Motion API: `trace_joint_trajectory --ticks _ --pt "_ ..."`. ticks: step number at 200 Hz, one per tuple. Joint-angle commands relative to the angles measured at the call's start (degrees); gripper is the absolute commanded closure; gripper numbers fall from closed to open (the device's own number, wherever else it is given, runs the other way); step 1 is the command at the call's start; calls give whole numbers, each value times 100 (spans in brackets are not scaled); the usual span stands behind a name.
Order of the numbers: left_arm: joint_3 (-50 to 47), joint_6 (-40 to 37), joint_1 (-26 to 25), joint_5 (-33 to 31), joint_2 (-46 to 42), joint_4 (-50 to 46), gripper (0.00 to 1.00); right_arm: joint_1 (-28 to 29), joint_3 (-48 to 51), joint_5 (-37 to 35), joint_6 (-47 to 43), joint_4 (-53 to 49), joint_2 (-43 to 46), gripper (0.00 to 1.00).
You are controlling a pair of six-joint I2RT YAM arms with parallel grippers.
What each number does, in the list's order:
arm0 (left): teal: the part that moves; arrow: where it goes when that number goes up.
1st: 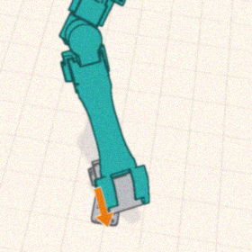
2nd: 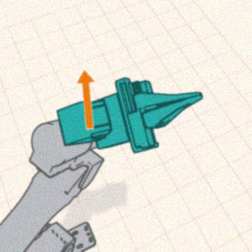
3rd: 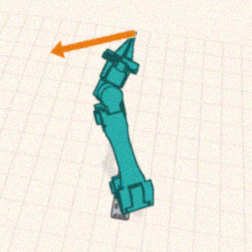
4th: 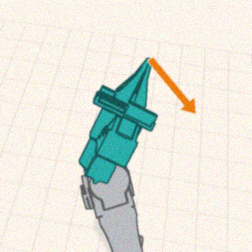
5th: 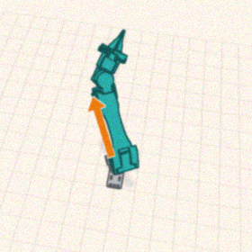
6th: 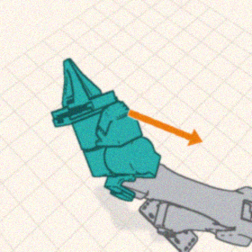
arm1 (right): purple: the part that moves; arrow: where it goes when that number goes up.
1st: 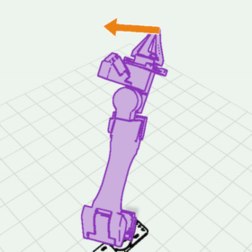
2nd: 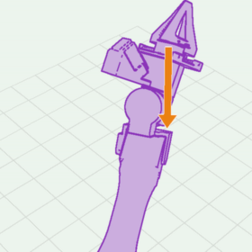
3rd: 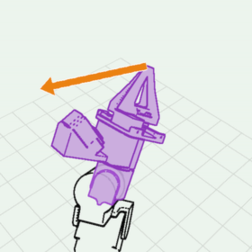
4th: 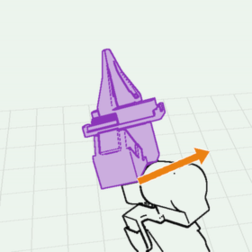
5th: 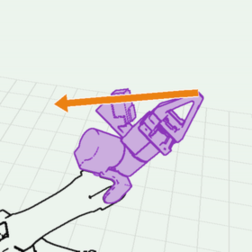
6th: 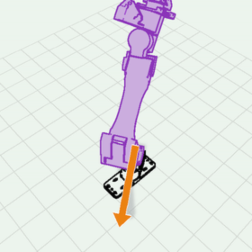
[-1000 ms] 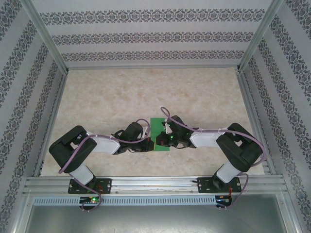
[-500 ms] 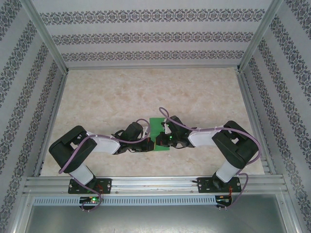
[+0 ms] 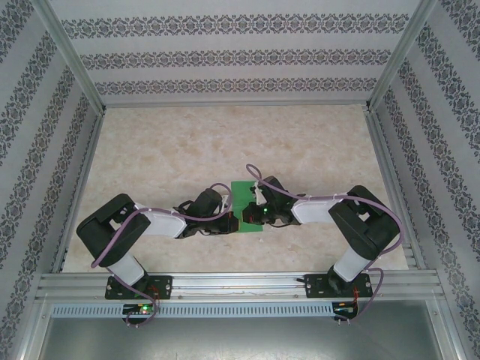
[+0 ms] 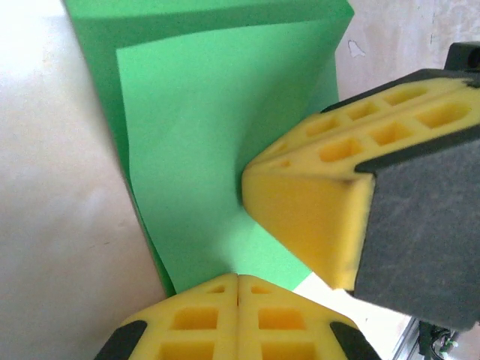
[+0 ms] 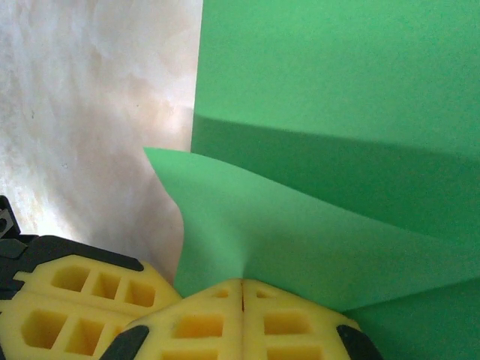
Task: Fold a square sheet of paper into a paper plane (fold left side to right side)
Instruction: Fold the triangle a second time at the center of the table.
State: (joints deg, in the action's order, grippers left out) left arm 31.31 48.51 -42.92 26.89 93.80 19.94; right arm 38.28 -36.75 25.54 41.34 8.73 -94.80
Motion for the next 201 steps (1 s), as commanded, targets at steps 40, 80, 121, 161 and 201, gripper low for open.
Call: trace_joint_trajectory --ticks 40,80,121,161,201 --pt "-170 71 -112 -315 490 -553 100 -603 1 -507 -414 -495 -64 100" --pt "-178 63 -112 -320 455 -557 100 -943 23 -369 -538 -495 -97 100" --pt "-177 68 -112 -308 422 -540 100 -1304 -7 -228 -653 -513 -100 100" --pt "-132 47 -112 -279 343 -518 100 -1575 -158 -107 -824 -671 -66 100" --pt "-61 32 -120 -261 288 -509 100 -1640 -275 -80 -979 -1002 296 100"
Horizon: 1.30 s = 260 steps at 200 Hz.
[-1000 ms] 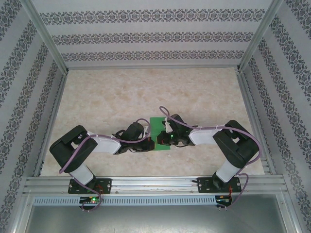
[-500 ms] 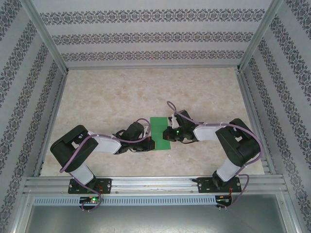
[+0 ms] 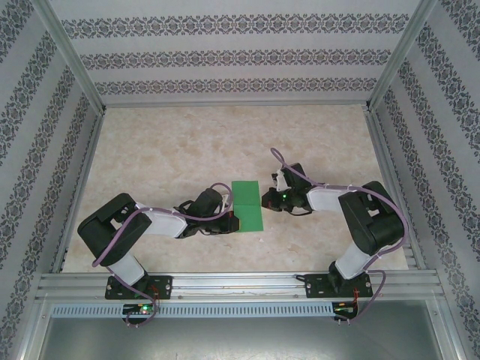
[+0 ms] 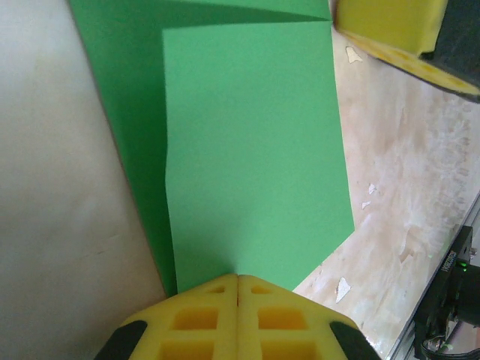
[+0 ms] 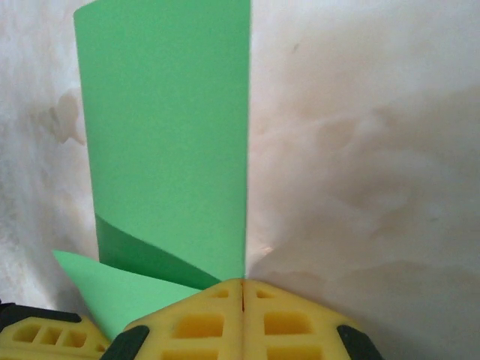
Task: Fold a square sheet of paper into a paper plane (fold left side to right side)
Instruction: Fold the triangle a second time at the center of the table.
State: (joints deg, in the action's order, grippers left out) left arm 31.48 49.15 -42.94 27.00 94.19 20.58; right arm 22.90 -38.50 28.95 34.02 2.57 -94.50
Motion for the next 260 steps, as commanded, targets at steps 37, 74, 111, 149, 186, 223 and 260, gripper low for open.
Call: trace_joint_trajectory --ticks 37,74,111,149,186,223,260 --pt "-30 -26 -127 -262 198 -555 100 148 67 -237 -1 -283 748 100" --pt "18 -36 -136 -275 205 -572 100 698 112 -56 509 265 617 100" --pt "92 -34 -145 -235 250 -564 100 835 -164 -144 579 367 123 100" --pt "218 -44 -153 -213 124 -627 100 704 -117 -258 555 302 -248 100" --pt "549 -242 -153 -201 -120 -1102 100 620 42 -242 562 202 -352 100" --pt "830 -334 -145 -154 -280 -1238 100 593 114 -76 617 217 -459 100" --pt "1100 -379 -123 80 63 -1091 100 567 141 154 675 309 -535 100"
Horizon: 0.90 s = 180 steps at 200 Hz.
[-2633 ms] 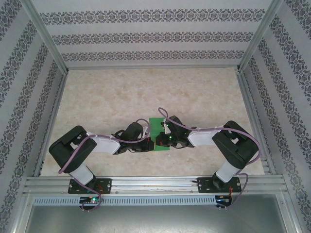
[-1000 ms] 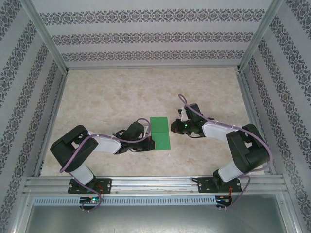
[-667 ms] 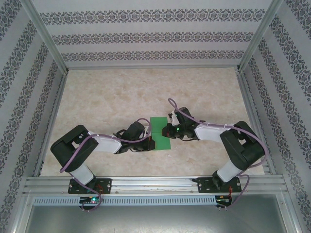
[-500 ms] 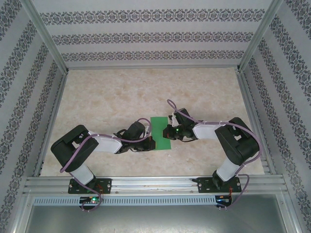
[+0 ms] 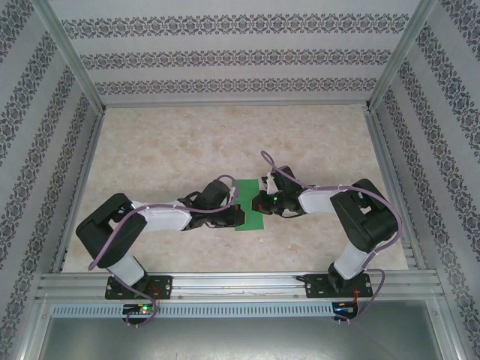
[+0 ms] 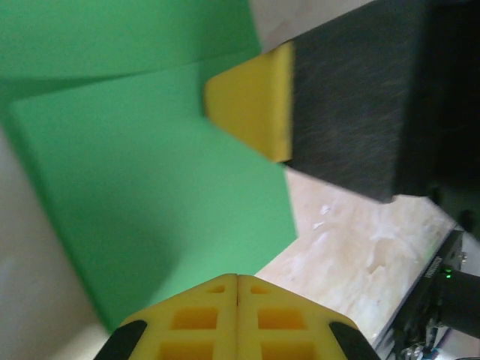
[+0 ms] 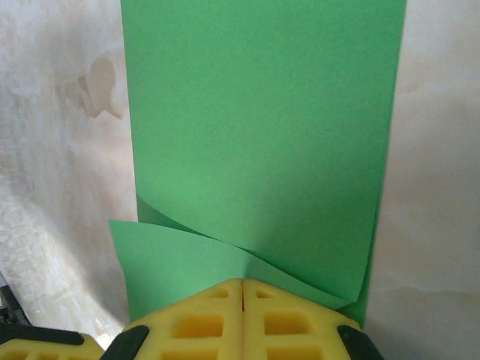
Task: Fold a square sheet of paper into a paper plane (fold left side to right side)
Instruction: Fold the triangle a second time at the center of the table.
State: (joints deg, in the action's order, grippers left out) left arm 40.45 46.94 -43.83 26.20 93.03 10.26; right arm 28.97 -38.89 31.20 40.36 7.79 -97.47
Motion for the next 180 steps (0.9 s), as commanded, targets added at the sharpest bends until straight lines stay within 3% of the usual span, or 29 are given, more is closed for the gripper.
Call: trace_joint_trajectory --ticks 1,79,180 --pt "211 -158 -31 164 188 -51 100 -41 180 -71 42 -211 -233 100" --pt "522 -275 84 253 845 70 100 -53 241 -59 7 -225 -211 100" --pt "-213 -108 86 146 645 299 100 -165 242 -149 -158 -453 -224 100"
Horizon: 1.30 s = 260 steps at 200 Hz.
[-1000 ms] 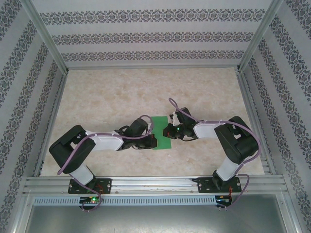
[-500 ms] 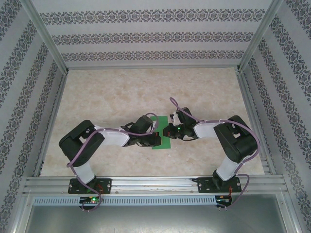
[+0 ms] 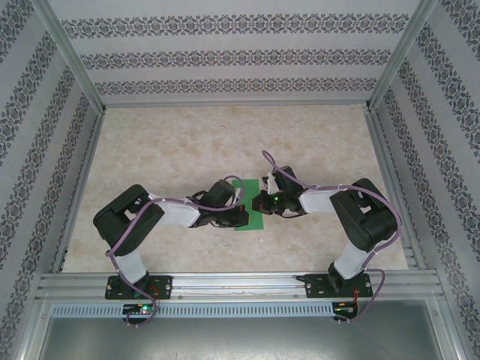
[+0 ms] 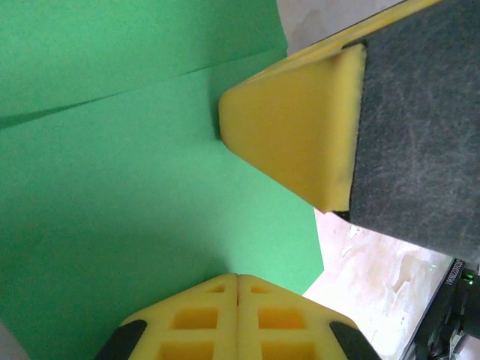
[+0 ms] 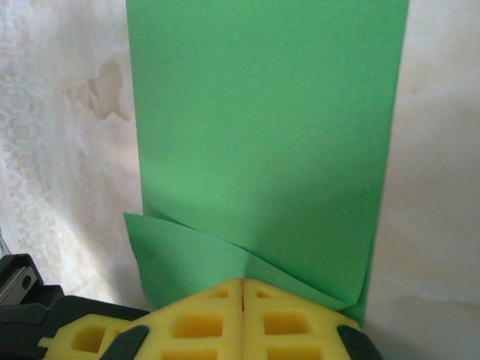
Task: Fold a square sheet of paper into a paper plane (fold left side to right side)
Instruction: Fold the triangle a second time at the center of the table.
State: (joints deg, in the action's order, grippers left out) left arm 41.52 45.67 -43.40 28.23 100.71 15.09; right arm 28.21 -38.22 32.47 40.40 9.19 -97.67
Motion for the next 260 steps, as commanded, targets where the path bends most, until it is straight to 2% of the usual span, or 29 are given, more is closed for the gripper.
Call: trace_joint_trajectory --ticks 1,84,197,227,239,260 --pt "-324 15 42 -56 -131 -183 100 -92 174 -276 -163 -598 -207 100" --pt "-1171 109 33 -235 -643 -159 100 -192 148 -241 -261 -691 -209 100" --pt "-1462 148 -11 -444 -1230 -327 100 -132 -67 -39 -287 -686 -134 100" --pt "-1392 105 37 -611 -1673 -551 89 -96 -275 163 -305 -637 148 100" --pt "-1366 77 88 -661 -1855 -616 86 -104 -322 148 -322 -638 345 93" --pt "-1396 63 244 -750 -2153 -602 74 -148 -297 18 -413 -636 770 78"
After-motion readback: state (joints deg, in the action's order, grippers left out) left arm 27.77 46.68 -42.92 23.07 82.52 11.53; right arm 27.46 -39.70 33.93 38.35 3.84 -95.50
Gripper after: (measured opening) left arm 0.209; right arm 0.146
